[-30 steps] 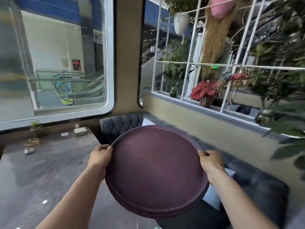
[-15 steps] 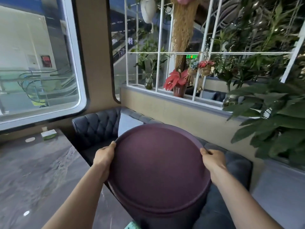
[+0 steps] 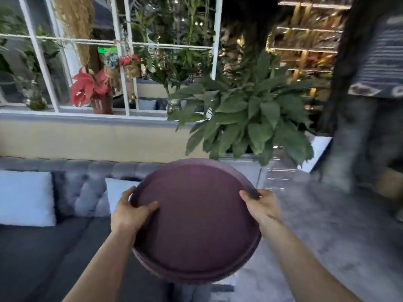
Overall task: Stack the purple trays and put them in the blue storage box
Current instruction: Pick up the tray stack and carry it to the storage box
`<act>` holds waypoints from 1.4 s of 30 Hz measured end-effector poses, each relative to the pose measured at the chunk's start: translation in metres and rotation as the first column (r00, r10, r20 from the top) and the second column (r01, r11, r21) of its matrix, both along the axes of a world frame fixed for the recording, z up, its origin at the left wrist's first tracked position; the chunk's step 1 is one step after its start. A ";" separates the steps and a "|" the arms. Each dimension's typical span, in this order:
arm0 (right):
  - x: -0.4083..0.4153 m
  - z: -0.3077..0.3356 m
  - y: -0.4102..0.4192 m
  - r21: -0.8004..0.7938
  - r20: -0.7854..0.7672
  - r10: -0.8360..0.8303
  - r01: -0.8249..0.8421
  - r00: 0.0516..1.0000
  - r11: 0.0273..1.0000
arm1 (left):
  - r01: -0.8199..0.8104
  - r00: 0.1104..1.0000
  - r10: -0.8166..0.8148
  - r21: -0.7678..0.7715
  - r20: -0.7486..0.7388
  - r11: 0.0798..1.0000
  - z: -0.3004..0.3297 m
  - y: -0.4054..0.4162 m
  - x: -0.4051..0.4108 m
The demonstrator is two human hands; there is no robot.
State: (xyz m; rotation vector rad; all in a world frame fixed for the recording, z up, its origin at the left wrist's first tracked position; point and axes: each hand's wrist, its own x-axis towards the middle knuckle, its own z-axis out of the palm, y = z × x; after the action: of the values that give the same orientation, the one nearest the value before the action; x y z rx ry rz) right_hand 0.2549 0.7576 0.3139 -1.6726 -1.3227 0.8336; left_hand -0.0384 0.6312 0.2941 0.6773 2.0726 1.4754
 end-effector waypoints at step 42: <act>0.831 -0.029 -0.388 -0.063 0.091 -0.996 0.998 -0.016 -0.022 | 0.998 0.047 -0.999 0.053 -0.012 0.047 -0.021 0.031 1.013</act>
State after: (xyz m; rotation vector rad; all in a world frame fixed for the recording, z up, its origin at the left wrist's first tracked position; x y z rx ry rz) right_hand 1.0862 0.3699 0.2850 -2.1088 0.2936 -0.0980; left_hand 0.9743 0.6620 0.2727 1.6586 0.8554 0.5649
